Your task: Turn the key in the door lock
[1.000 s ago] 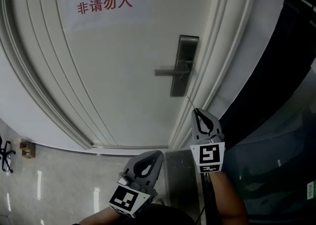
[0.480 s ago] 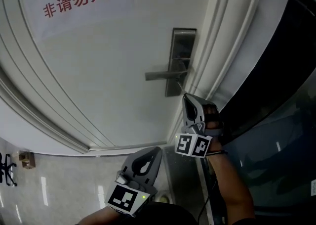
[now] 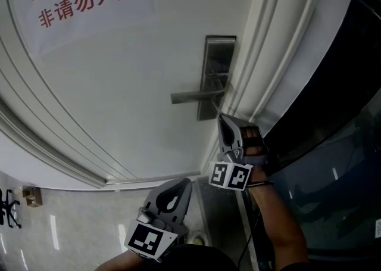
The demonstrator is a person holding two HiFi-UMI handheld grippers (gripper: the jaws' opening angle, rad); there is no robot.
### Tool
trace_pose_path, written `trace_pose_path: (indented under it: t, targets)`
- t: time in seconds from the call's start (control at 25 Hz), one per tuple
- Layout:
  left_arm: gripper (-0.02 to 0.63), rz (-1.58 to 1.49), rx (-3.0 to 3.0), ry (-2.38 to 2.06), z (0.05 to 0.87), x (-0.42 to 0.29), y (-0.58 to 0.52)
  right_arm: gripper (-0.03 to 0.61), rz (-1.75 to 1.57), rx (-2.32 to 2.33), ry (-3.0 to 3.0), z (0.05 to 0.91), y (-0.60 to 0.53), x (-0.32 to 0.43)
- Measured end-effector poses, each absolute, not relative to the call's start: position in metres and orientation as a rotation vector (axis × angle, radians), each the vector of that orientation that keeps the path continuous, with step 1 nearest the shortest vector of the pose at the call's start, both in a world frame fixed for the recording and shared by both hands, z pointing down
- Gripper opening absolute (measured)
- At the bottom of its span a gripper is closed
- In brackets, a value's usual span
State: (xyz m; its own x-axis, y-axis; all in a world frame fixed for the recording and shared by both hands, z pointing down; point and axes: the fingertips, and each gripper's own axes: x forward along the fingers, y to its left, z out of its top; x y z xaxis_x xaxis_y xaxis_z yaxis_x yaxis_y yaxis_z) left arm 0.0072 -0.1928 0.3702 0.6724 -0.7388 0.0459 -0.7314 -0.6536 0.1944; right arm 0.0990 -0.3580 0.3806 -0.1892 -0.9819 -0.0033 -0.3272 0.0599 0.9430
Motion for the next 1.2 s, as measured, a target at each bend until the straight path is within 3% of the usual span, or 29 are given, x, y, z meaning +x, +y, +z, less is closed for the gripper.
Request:
trace_pose_path:
  t: [1.2]
  targets:
    - [0.005, -0.079, 2.668, -1.184, 0.375, 0.0, -0.202, 0.021, -1.128, 1.249, -1.329, 0.381, -0.376, 0.091]
